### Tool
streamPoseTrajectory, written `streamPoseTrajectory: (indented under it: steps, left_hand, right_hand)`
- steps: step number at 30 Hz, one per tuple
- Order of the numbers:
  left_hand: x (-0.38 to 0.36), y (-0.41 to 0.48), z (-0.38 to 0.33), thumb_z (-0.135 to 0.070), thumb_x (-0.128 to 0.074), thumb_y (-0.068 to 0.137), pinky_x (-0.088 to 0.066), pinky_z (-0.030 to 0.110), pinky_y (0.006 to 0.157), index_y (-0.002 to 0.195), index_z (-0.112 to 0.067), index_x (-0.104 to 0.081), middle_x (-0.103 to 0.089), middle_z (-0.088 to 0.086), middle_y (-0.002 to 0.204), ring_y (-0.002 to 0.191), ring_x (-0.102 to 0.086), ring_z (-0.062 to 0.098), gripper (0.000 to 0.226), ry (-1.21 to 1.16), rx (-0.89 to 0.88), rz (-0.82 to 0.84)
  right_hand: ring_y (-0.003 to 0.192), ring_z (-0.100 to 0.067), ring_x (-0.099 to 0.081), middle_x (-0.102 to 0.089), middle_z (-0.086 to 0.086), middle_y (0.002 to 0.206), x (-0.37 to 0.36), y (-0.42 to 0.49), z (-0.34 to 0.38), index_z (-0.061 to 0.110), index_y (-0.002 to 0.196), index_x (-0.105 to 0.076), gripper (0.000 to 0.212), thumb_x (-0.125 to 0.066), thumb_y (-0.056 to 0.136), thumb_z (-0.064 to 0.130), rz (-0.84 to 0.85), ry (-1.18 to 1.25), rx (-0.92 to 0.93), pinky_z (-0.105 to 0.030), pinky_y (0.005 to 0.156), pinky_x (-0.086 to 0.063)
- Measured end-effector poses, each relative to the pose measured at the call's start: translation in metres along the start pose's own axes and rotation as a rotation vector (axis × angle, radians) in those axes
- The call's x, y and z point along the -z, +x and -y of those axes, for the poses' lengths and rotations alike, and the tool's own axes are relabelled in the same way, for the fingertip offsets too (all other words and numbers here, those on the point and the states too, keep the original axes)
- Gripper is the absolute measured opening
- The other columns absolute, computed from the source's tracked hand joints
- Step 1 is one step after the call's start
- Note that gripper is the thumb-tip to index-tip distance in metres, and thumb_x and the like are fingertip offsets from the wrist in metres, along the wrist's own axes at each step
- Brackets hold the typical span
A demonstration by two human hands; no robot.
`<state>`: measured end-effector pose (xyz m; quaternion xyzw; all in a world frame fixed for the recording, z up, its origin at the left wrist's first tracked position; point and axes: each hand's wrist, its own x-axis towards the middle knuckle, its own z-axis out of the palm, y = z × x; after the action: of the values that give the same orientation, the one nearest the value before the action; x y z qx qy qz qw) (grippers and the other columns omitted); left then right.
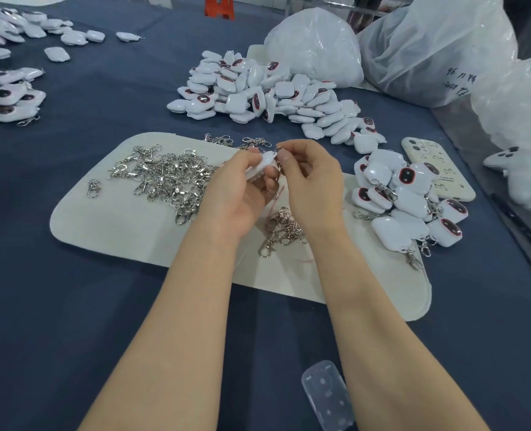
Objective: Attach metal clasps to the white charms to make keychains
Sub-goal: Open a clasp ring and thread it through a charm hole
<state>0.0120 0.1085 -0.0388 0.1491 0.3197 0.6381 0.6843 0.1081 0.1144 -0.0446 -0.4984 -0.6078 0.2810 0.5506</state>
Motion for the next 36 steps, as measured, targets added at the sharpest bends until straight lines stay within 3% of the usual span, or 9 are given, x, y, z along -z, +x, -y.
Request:
streamPoseTrajectory:
  steps: [5,8,11,14,18,22,28,31,36]
  left_hand:
    - [-0.002,0.001,0.004,0.001,-0.040,0.091,-0.043,0.019,0.049,0.095,-0.016,-0.048,-0.054,0.005,0.077,0.043,-0.051,0.007,0.019,0.259,-0.191,-0.122]
    - [-0.001,0.000,0.007,0.000,-0.042,0.090,-0.047,0.017,0.054,0.101,-0.019,-0.047,-0.055,-0.003,0.082,0.045,-0.054,-0.003,0.023,0.586,-0.404,-0.137]
    - [0.000,-0.001,0.008,0.000,-0.042,0.089,-0.048,0.014,0.055,0.103,-0.019,-0.047,-0.056,-0.005,0.085,0.049,-0.055,-0.007,0.025,0.675,-0.487,-0.100]
    - [-0.001,0.001,0.010,0.001,-0.042,0.089,-0.050,0.019,0.060,0.101,-0.020,-0.048,-0.057,-0.001,0.089,0.052,-0.058,-0.003,0.025,0.546,-0.436,-0.111]
    - [-0.004,0.002,0.008,0.002,-0.040,0.092,-0.046,0.018,0.051,0.096,-0.013,-0.049,-0.057,0.006,0.076,0.049,-0.054,0.008,0.017,0.191,-0.191,-0.087]
    - [-0.004,-0.001,0.002,-0.002,-0.039,0.093,-0.045,0.014,0.047,0.092,0.000,-0.050,-0.053,0.007,0.058,0.046,-0.051,0.007,0.011,-0.152,0.094,0.038]
    - [-0.005,-0.003,0.001,-0.002,-0.036,0.093,-0.045,0.013,0.048,0.095,-0.001,-0.047,-0.052,0.004,0.048,0.044,-0.052,0.007,0.011,-0.218,0.136,0.083]
    - [-0.005,0.001,0.003,0.000,-0.039,0.092,-0.044,0.017,0.046,0.085,-0.006,-0.047,-0.052,0.006,0.063,0.044,-0.050,0.009,0.012,-0.060,-0.006,-0.018]
    - [-0.001,0.000,0.006,0.001,-0.044,0.088,-0.052,0.025,0.065,0.109,-0.017,-0.045,-0.054,-0.005,0.089,0.057,-0.057,-0.001,0.028,0.651,-0.469,-0.115]
  right_hand:
    - [0.079,-0.012,-0.056,-0.068,-0.002,0.087,0.006,0.002,-0.001,0.007,0.094,-0.068,0.013,-0.056,0.090,0.007,0.080,-0.331,0.151,-0.014,0.069,-0.038]
    - [0.073,-0.011,-0.050,-0.064,0.001,0.079,0.009,0.004,-0.002,0.006,0.092,-0.069,0.014,-0.055,0.089,0.006,0.146,-0.402,0.139,-0.017,0.064,-0.032]
    - [0.075,-0.012,-0.055,-0.063,0.004,0.080,0.009,0.004,-0.001,0.009,0.097,-0.067,0.016,-0.054,0.091,0.005,0.182,-0.352,0.078,-0.017,0.066,-0.038]
    - [0.079,-0.013,-0.060,-0.064,0.000,0.085,0.006,0.003,0.000,0.011,0.100,-0.062,0.015,-0.053,0.090,0.004,0.180,-0.102,-0.090,-0.018,0.071,-0.047]
    - [0.081,-0.015,-0.061,-0.065,-0.001,0.085,0.003,0.003,-0.001,0.015,0.086,-0.060,0.010,-0.058,0.089,0.005,0.077,0.078,-0.171,-0.028,0.080,-0.052]
    - [0.076,-0.008,-0.063,-0.064,0.007,0.080,0.001,0.002,0.000,0.017,0.086,-0.060,0.015,-0.059,0.089,0.003,-0.004,0.094,-0.070,-0.025,0.078,-0.053]
    - [0.076,-0.003,-0.060,-0.064,0.012,0.078,0.002,0.000,0.001,0.020,0.085,-0.062,0.014,-0.060,0.088,0.006,-0.073,-0.037,0.082,-0.015,0.074,-0.048]
    - [0.077,-0.009,-0.057,-0.067,0.000,0.083,0.005,0.001,0.000,0.008,0.087,-0.066,0.008,-0.059,0.087,0.004,-0.017,-0.199,0.164,-0.013,0.073,-0.043]
    - [0.071,-0.009,-0.051,-0.062,0.003,0.076,0.009,0.005,-0.001,0.007,0.085,-0.065,0.008,-0.059,0.087,0.004,0.082,-0.336,0.134,-0.006,0.064,-0.036]
